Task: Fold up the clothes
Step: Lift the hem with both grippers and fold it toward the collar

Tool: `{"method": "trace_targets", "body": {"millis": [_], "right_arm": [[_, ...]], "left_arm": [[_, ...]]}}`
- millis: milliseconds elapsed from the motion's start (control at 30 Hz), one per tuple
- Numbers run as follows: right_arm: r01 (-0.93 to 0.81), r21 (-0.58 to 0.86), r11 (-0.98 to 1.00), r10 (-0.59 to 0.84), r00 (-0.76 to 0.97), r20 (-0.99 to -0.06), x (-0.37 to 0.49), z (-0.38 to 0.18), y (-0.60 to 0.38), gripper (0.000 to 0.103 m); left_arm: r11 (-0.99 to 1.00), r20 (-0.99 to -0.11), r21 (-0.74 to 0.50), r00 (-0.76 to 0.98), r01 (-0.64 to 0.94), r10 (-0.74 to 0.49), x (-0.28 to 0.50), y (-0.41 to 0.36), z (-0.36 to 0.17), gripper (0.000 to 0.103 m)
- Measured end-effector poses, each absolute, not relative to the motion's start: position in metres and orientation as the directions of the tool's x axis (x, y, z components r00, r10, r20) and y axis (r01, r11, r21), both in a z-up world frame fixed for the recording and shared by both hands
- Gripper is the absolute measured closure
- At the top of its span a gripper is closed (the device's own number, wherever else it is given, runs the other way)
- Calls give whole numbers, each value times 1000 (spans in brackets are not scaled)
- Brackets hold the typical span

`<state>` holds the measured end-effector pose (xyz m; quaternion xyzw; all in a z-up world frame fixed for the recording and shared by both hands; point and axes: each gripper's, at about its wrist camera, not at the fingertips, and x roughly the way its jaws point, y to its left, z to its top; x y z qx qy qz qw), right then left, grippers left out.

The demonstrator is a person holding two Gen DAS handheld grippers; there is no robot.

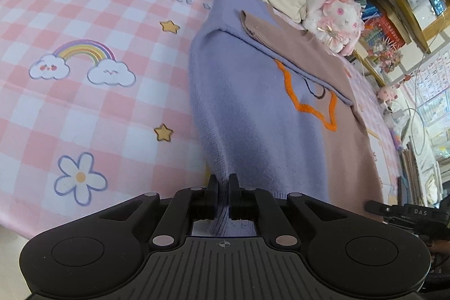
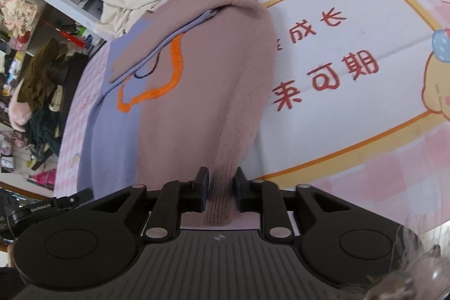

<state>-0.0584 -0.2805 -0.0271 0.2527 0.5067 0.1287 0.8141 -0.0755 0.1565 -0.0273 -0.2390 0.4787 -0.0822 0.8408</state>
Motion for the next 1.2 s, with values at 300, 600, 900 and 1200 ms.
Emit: {"method": "trace_targets", "body": {"millis": [300,600,900,1200], "right_arm": [[65,558,827,473,455,-754,-60,-26,-286,90],[66,575,816,492,444,-749,-62,-28,-287,86],[72,579,812,482,477,-735,-71,-19,-289,92],[81,606,791,530,403,-746,-104,-5,-298,92]], "left_arm": [[862,-761,-501,512,-74,-398,-74,164,-27,99],[800,-726,-588,513,-117,-458,-75,174,-37,95],[814,-723,-577,509,-71,-468,-75,176,-28,100],[753,-681,-657,439,-13,-587,-105,188,-11,100]]}}
